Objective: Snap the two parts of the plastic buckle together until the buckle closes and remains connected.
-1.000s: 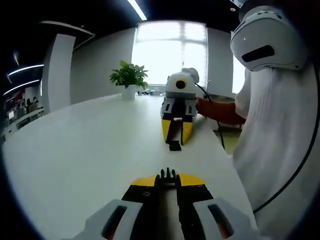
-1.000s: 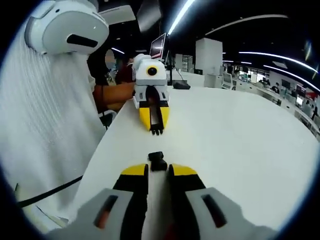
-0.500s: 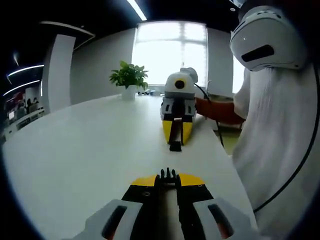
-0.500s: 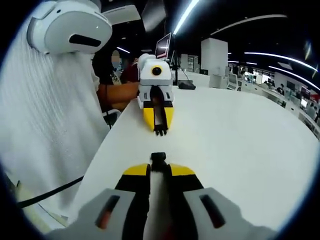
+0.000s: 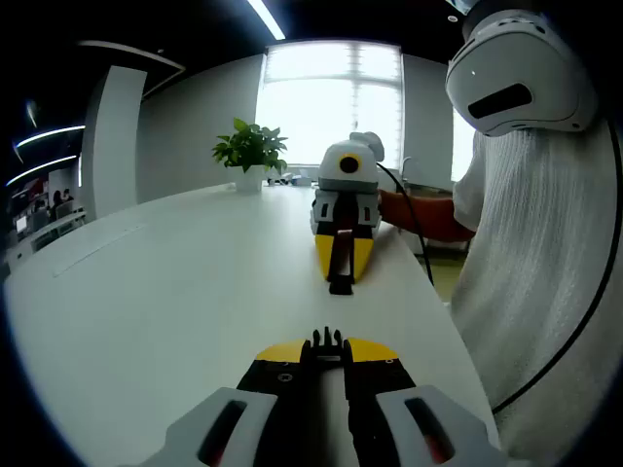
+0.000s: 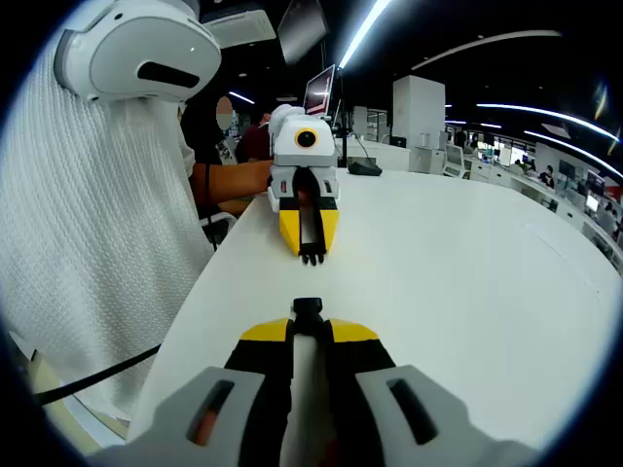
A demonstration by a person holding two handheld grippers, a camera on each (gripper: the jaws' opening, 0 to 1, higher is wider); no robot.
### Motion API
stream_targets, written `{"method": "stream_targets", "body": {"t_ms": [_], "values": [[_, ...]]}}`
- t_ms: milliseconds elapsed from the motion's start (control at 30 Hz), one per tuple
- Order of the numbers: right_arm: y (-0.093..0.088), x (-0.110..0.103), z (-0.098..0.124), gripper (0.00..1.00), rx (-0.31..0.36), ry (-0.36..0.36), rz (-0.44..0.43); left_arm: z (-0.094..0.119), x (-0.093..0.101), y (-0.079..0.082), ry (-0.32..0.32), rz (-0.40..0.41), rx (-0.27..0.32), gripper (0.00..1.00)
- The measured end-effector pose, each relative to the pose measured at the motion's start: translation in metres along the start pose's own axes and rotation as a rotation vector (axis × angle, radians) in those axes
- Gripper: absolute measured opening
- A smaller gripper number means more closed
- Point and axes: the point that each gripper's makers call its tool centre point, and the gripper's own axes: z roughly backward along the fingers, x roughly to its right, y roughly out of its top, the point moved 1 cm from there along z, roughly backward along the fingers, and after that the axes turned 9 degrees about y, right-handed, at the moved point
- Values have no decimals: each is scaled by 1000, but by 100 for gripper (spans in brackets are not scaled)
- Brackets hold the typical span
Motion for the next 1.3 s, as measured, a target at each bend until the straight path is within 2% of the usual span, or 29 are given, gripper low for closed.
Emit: {"method": "stream_targets", "body": {"t_ms": [333,867,1300], "values": [[1,1,0,13,5,-3,-3,4,-2,-1,11,-8,-7,15],[2,3,-1,13,9,-15,-11,4,-2,-1,8,-9,-6,12],[9,3,-10,13,25,-17,-5,-5,5,5,-11,-28,6,12]]}}
